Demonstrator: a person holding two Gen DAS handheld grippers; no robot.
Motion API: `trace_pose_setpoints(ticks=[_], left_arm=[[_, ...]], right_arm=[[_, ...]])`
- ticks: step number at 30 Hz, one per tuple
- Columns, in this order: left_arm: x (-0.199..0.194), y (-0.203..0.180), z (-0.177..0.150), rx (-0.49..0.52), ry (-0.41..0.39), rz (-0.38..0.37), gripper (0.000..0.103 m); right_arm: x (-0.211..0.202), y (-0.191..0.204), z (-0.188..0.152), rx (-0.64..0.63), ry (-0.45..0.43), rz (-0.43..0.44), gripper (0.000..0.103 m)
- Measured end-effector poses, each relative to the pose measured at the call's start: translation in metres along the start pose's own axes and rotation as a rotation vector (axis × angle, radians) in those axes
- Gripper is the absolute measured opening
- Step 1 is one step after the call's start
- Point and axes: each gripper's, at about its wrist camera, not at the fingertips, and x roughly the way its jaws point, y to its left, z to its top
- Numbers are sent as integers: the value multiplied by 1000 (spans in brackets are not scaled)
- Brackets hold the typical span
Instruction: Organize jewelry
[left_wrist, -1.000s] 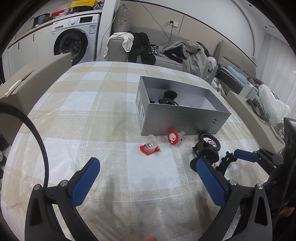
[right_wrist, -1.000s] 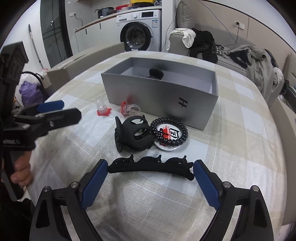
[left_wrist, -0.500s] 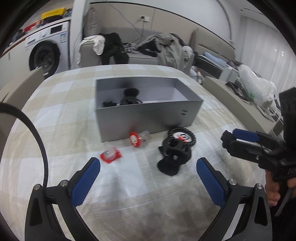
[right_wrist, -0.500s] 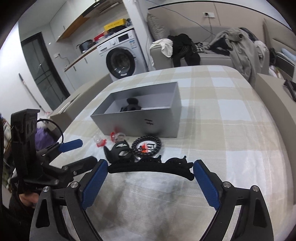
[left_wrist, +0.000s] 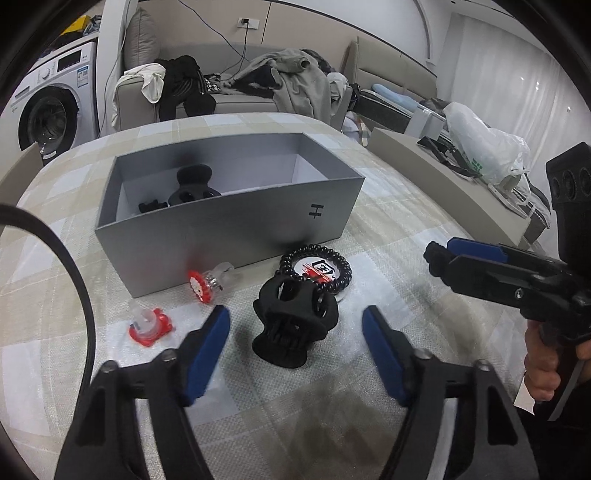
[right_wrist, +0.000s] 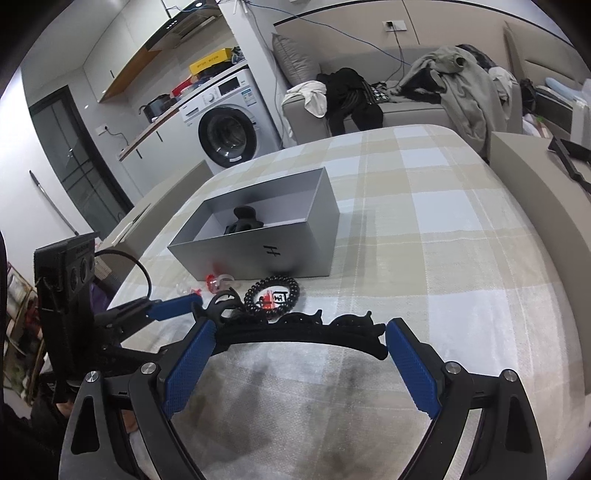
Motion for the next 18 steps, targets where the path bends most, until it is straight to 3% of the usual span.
trace_pose_setpoints(ticks=[3,18], left_arm=[[2,1,0,-1,18,-4,42],[-16,6,-2,-45,-39,20,42]], right_arm=[[0,-1,0,-5,0,-11,93],[-4,6,5,-19,-29,28,93]])
